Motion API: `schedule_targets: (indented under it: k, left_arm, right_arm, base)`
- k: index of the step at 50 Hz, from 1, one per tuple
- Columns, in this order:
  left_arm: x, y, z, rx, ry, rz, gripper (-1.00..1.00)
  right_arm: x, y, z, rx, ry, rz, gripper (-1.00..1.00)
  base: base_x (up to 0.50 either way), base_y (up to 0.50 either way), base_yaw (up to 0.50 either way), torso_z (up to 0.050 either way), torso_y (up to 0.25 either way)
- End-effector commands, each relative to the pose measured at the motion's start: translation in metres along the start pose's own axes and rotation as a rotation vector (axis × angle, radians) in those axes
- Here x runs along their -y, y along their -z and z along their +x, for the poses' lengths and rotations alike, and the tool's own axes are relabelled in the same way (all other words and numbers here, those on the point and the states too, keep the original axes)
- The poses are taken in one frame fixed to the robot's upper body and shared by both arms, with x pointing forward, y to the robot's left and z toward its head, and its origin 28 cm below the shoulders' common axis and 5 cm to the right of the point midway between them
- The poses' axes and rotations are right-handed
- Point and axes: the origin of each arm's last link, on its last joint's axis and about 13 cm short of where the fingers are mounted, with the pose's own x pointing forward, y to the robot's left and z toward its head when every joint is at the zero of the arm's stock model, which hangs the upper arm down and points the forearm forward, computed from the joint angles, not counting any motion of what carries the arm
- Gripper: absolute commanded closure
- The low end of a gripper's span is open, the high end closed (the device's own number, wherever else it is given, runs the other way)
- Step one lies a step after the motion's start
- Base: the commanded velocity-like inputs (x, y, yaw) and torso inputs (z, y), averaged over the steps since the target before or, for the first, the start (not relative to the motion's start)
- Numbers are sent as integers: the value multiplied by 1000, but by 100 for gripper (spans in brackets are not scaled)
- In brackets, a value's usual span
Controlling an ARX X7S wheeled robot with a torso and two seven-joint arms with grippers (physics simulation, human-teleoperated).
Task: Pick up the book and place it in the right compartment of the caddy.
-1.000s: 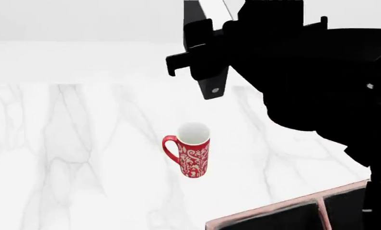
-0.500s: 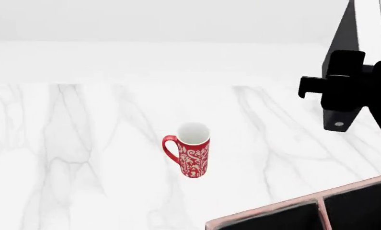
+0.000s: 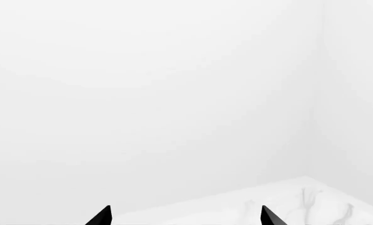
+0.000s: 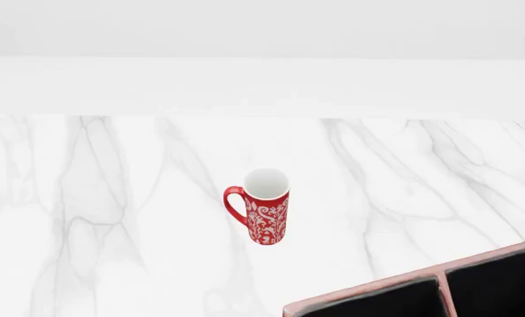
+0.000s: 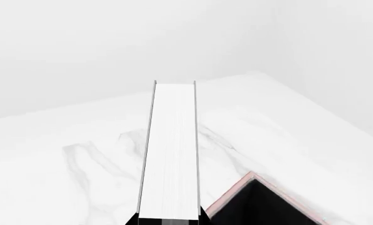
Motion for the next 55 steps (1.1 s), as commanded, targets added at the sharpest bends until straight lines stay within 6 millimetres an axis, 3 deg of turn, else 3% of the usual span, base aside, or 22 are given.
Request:
schedule_targets:
  k: [1,33,55]
  left_arm:
    - [-2,8,-2,-26,-11,6,-100]
    - [2,11,-3,-34,0,7,-100]
    - [6,11,-4,-32,10,13,-100]
  right_arm:
    - [19,3,-5,7,58,71,100]
    - [52,-5,-13,27,200,122,100]
    - [50,12,-4,-14,185,73,100]
  base:
    - [0,0,0,0,10]
    - [0,0,0,0,1]
    - [0,0,0,0,1]
